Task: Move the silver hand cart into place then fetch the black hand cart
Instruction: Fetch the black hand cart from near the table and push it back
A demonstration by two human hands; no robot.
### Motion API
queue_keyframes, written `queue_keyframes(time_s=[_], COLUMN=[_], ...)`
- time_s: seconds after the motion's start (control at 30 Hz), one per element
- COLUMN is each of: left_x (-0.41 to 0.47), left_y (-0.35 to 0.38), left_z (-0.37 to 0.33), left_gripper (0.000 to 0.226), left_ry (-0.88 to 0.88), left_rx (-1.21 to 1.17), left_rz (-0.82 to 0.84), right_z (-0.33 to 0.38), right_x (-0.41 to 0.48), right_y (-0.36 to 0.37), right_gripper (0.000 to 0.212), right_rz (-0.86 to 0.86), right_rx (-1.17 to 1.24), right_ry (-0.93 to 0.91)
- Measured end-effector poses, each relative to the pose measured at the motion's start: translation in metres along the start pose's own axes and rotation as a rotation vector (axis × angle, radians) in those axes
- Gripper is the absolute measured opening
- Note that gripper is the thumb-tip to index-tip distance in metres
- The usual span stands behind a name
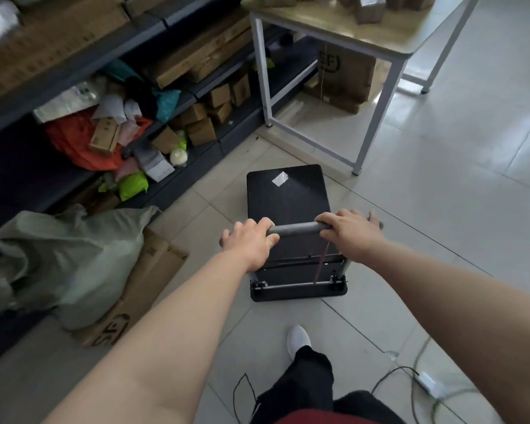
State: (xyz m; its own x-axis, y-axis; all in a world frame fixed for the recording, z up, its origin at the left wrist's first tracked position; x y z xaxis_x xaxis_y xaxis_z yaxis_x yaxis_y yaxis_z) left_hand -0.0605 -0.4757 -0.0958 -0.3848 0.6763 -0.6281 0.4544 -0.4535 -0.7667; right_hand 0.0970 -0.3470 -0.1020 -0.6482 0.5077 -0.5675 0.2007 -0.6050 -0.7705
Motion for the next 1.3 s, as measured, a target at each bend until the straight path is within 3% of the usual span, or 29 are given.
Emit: queue_keyframes(time_s=[0.4,0.63,0.8,0.93,1.3], left_x=[0.048,0.060,0.059,0.053,0.064], left_y=[-0.035,-0.040,-0.031,-0.024,-0.028], left_z=[-0.033,-0.059,-0.095,-0.119,-0.141], left_gripper=[0.024,0.027,0.027,0.027,0.028], left_ry=[-0.108,-0.266,-0.399,-0.473,-0.592], left_rx=[-0.129,-0.255,-0.356,-0.418,-0.514], left_rz=[-0.025,-0.058,-0.049,-0.035,-0.067], right_z=[-0.031,-0.045,-0.075,-0.103,-0.092], right_x=[0.060,0.095,0.105,0.118,0.139], right_y=[-0.064,-0.102,-0.128,-0.146,-0.166], right_gripper=[0.020,0.022,0.034,0.035,0.034], right_rz=[0.084,0.131,0.156,0.261,0.318], right_rx=[-0.101,-0.233,-0.284,-0.305,-0.528], right_ry=[-0.143,-0.311,-0.474,-0.517,-0.712])
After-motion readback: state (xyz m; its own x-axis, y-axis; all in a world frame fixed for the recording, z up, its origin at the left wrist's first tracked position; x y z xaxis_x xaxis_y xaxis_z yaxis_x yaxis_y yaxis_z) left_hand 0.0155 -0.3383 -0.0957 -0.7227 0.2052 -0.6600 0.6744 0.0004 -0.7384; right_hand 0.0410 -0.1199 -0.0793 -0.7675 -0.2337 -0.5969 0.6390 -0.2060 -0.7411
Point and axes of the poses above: each hand's wrist, its own x-axis towards the middle knuckle, its own y-axis out of the palm, z = x × y, the point moved 8 cm from there along x, towards the middle knuckle, and after that the axes turned 15 degrees about z, right-handed, at the moved point
